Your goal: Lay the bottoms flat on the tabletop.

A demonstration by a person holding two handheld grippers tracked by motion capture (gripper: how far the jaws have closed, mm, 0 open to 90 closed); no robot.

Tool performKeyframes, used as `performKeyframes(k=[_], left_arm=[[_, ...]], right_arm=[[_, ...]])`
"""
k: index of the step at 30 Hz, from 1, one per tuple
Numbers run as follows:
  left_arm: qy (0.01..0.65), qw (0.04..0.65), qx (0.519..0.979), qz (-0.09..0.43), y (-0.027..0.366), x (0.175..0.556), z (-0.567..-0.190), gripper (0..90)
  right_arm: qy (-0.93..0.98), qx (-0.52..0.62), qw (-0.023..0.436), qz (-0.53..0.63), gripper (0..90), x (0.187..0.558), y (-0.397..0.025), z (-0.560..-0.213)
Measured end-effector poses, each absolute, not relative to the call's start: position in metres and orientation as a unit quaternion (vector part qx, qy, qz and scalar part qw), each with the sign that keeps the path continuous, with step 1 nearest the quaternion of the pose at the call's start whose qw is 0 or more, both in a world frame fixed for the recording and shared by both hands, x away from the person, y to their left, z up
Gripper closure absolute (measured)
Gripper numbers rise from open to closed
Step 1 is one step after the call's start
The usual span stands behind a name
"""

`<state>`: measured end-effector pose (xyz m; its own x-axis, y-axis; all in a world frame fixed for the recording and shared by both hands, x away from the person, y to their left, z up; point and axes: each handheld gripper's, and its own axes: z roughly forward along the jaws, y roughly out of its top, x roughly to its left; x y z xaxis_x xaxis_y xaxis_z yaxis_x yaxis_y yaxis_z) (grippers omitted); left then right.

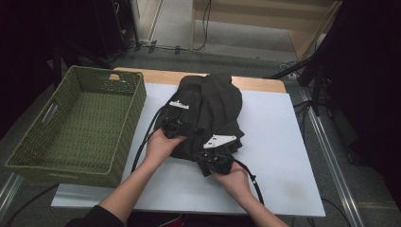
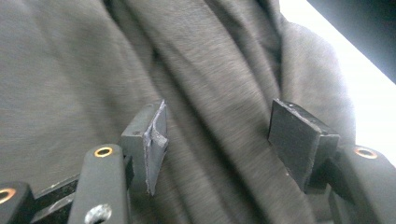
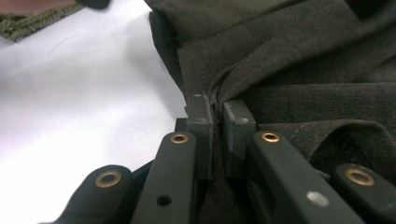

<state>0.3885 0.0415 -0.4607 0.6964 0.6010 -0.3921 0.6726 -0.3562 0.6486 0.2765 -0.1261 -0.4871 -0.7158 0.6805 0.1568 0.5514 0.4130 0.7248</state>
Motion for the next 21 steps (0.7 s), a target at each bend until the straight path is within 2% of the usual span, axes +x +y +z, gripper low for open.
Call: performKeyframes(k=[3,7,8,12,16,18,21], left_arm=[[0.388,0.395,0.831,-0.041,0.032,0.391,-0.467,40.2],[0.370,0.386,0.845,-0.030,0.022,0.388,-0.474,64.7],[0.364,0.387,0.847,-0.031,0.020,0.388,-0.476,68.3],[0.342,0.389,0.854,-0.041,0.020,0.388,-0.478,85.9],[0.347,0.387,0.854,-0.037,0.029,0.394,-0.472,87.9],[0.355,0.385,0.851,-0.034,0.038,0.398,-0.466,88.0],[0.377,0.397,0.837,-0.020,0.057,0.405,-0.455,88.3]], right_arm=[[0.835,0.367,0.085,0.400,81.5,0.275,-0.126,-0.485],[0.833,0.375,0.079,0.399,80.5,0.275,-0.130,-0.487],[0.833,0.375,0.080,0.399,79.5,0.275,-0.130,-0.487],[0.836,0.370,0.079,0.398,70.3,0.276,-0.133,-0.487],[0.839,0.360,0.070,0.401,54.6,0.275,-0.133,-0.488],[0.839,0.358,0.076,0.402,50.1,0.273,-0.133,-0.486],[0.831,0.356,0.084,0.418,50.4,0.269,-0.138,-0.479]])
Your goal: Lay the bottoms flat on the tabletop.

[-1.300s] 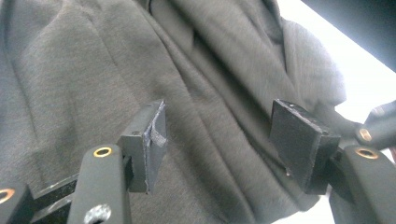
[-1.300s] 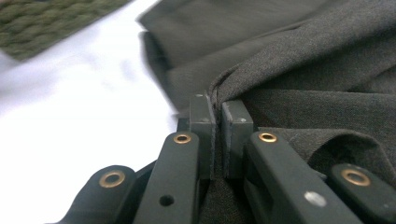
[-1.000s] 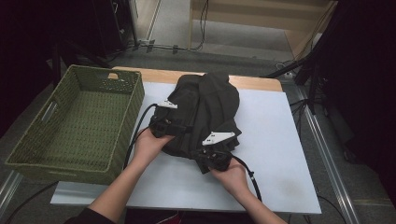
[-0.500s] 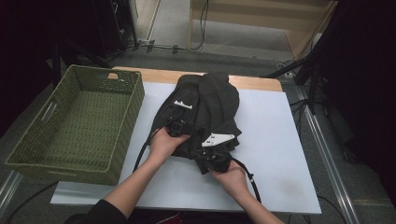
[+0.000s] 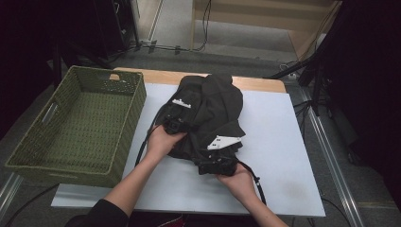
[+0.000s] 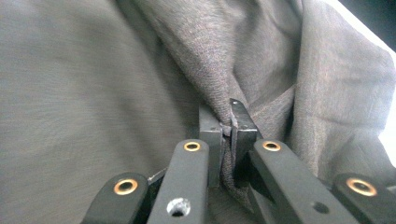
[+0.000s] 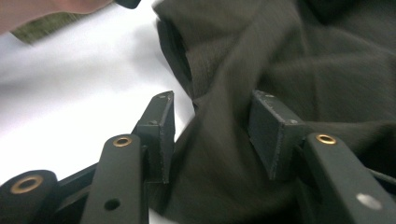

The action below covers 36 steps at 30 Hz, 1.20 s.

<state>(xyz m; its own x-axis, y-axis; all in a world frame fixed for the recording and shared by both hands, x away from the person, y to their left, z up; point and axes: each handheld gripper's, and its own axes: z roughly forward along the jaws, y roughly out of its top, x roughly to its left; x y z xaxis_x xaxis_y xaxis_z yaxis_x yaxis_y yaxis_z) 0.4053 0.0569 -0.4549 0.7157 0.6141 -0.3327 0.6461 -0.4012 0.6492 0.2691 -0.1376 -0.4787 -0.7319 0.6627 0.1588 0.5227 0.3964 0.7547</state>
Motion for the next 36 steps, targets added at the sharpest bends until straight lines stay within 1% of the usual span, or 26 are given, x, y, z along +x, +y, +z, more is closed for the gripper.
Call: performKeyframes(k=[4,8,13,15,19,23,26,29,34,36], left_arm=[[0.407,0.415,0.814,-0.010,0.082,0.414,-0.444,88.3],[0.435,0.417,0.798,0.018,0.103,0.420,-0.439,88.2],[0.471,0.413,0.779,0.031,0.122,0.427,-0.442,88.2],[0.467,0.407,0.784,0.044,0.119,0.426,-0.443,88.1],[0.468,0.392,0.791,0.030,0.114,0.429,-0.454,87.8],[0.478,0.393,0.785,0.011,0.118,0.433,-0.466,87.1],[0.478,0.390,0.787,0.009,0.118,0.435,-0.471,85.5],[0.472,0.382,0.794,0.019,0.115,0.435,-0.474,82.7],[0.464,0.378,0.800,0.028,0.112,0.435,-0.479,79.4],[0.465,0.377,0.800,0.026,0.112,0.435,-0.481,78.5]], right_arm=[[0.819,0.362,0.078,0.437,50.2,0.268,-0.148,-0.469],[0.820,0.370,0.094,0.427,50.2,0.267,-0.164,-0.465],[0.807,0.398,0.105,0.423,50.8,0.270,-0.195,-0.464],[0.800,0.409,0.108,0.425,51.2,0.271,-0.208,-0.464],[0.789,0.432,0.115,0.421,51.5,0.274,-0.226,-0.467],[0.784,0.446,0.128,0.414,51.1,0.277,-0.237,-0.470],[0.779,0.451,0.139,0.413,51.2,0.281,-0.243,-0.472],[0.771,0.459,0.142,0.419,55.3,0.285,-0.248,-0.471],[0.759,0.473,0.171,0.415,60.2,0.292,-0.256,-0.470],[0.753,0.483,0.168,0.414,61.9,0.297,-0.259,-0.471]])
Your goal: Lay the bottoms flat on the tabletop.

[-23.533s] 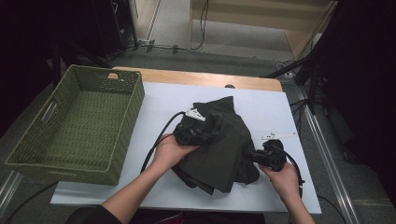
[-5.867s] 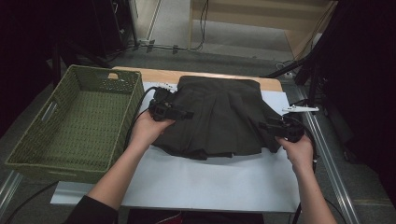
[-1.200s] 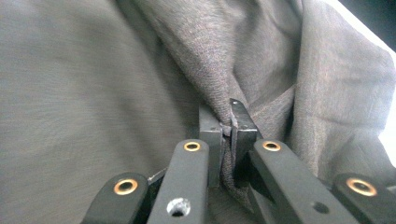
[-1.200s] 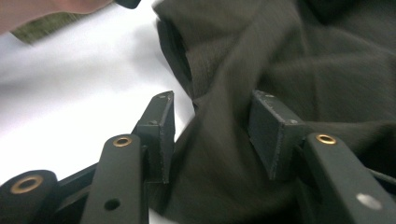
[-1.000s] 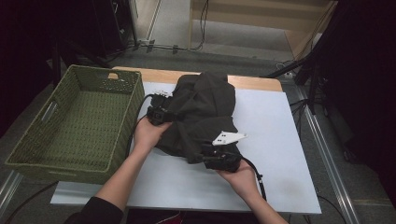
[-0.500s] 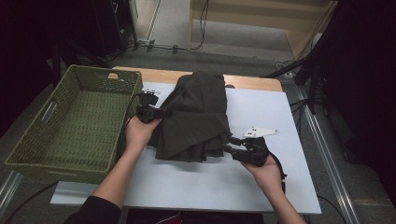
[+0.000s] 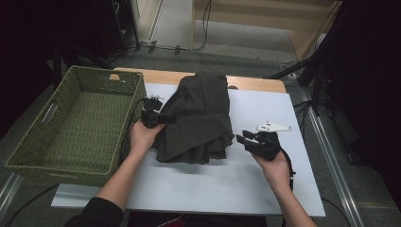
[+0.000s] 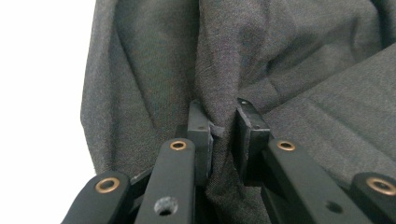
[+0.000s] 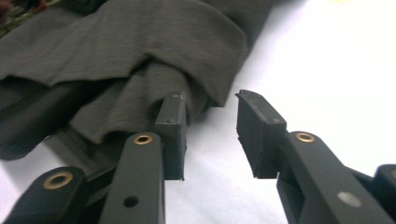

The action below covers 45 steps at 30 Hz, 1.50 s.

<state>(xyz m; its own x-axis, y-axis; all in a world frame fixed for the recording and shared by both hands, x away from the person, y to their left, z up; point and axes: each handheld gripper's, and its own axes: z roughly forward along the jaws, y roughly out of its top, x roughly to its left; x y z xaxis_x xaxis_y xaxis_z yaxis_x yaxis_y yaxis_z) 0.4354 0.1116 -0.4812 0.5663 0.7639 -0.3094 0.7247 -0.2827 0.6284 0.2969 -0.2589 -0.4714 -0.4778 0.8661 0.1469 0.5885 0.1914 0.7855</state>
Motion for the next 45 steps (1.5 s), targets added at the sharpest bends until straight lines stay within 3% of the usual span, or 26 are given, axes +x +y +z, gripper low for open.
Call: performKeyframes(k=[4,12,16,18,23,29,45], left_arm=[[0.464,0.376,0.801,0.026,0.110,0.435,-0.484,78.2],[0.457,0.365,0.810,0.043,0.109,0.435,-0.490,68.8],[0.455,0.362,0.812,0.045,0.108,0.435,-0.493,65.2],[0.454,0.359,0.814,0.046,0.106,0.435,-0.495,64.4],[0.450,0.358,0.817,0.048,0.105,0.434,-0.497,63.9],[0.450,0.366,0.813,0.044,0.107,0.434,-0.499,63.8],[0.452,0.367,0.812,0.042,0.106,0.432,-0.496,61.9]], right_arm=[[0.758,0.488,0.170,0.397,61.7,0.308,-0.252,-0.480],[0.769,0.457,0.184,0.406,54.7,0.323,-0.232,-0.492],[0.768,0.456,0.192,0.407,55.5,0.331,-0.224,-0.493],[0.768,0.455,0.196,0.406,60.1,0.335,-0.220,-0.494],[0.780,0.463,0.161,0.388,85.8,0.339,-0.211,-0.495],[0.789,0.448,0.111,0.406,86.7,0.323,-0.212,-0.470],[0.802,0.377,0.063,0.460,86.8,0.266,-0.183,-0.411]])
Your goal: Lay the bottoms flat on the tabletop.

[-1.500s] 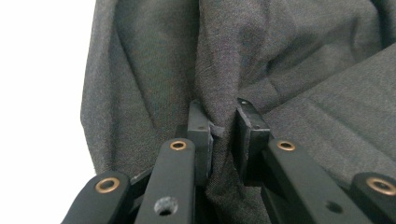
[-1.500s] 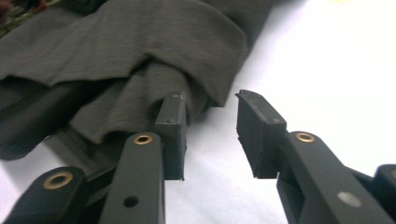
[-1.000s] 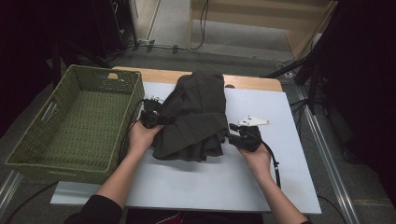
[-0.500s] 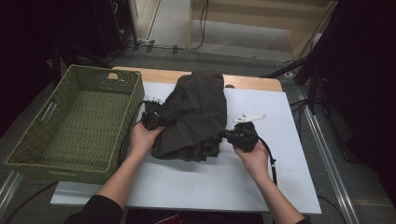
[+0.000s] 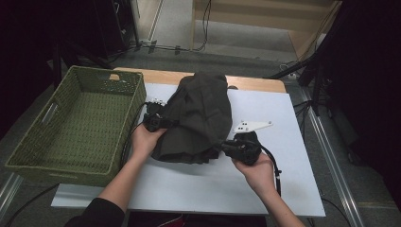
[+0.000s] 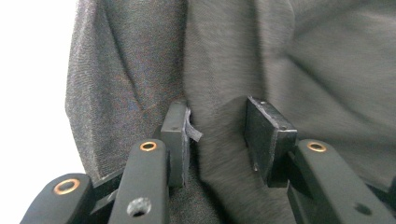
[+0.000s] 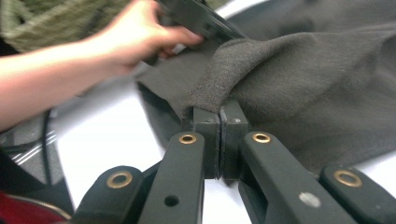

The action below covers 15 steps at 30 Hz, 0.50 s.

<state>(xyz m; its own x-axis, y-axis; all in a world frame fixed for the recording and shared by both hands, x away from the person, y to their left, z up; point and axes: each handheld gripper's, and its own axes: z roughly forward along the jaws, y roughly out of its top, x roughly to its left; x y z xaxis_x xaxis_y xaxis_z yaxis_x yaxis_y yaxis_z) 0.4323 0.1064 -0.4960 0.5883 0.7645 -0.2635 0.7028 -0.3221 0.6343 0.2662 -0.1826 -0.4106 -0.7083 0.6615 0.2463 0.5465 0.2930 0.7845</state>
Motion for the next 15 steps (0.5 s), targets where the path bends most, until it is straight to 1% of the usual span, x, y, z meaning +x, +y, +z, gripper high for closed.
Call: performKeyframes(k=[2,3,5,7,8,10,11,12,13,14,15], left_arm=[[0.453,0.368,0.811,0.042,0.106,0.432,-0.495,61.8],[0.453,0.370,0.810,0.040,0.106,0.432,-0.495,61.8],[0.454,0.372,0.809,0.037,0.106,0.432,-0.494,61.7],[0.455,0.372,0.809,0.033,0.106,0.431,-0.494,58.9],[0.456,0.374,0.807,0.031,0.106,0.431,-0.493,58.5],[0.457,0.380,0.804,0.024,0.106,0.430,-0.490,54.7],[0.456,0.383,0.803,0.021,0.107,0.430,-0.488,52.9],[0.455,0.389,0.801,0.019,0.107,0.429,-0.485,51.1],[0.453,0.392,0.801,0.019,0.107,0.428,-0.483,49.3],[0.451,0.395,0.800,0.020,0.106,0.426,-0.481,48.3],[0.448,0.397,0.801,0.019,0.106,0.425,-0.479,47.0]], right_arm=[[0.792,0.366,0.042,0.486,86.8,0.258,-0.180,-0.401],[0.793,0.360,0.045,0.489,86.7,0.254,-0.178,-0.396],[0.803,0.352,0.072,0.476,86.6,0.250,-0.176,-0.392],[0.810,0.355,0.072,0.460,85.8,0.254,-0.180,-0.399],[0.812,0.366,0.074,0.449,83.4,0.257,-0.183,-0.405],[0.806,0.382,0.082,0.445,72.9,0.262,-0.193,-0.418],[0.807,0.389,0.079,0.438,69.7,0.265,-0.198,-0.423],[0.805,0.395,0.072,0.436,64.3,0.268,-0.203,-0.428],[0.805,0.399,0.071,0.434,61.5,0.268,-0.207,-0.432],[0.804,0.400,0.075,0.433,60.8,0.268,-0.211,-0.434],[0.804,0.399,0.074,0.435,55.8,0.268,-0.215,-0.436]])
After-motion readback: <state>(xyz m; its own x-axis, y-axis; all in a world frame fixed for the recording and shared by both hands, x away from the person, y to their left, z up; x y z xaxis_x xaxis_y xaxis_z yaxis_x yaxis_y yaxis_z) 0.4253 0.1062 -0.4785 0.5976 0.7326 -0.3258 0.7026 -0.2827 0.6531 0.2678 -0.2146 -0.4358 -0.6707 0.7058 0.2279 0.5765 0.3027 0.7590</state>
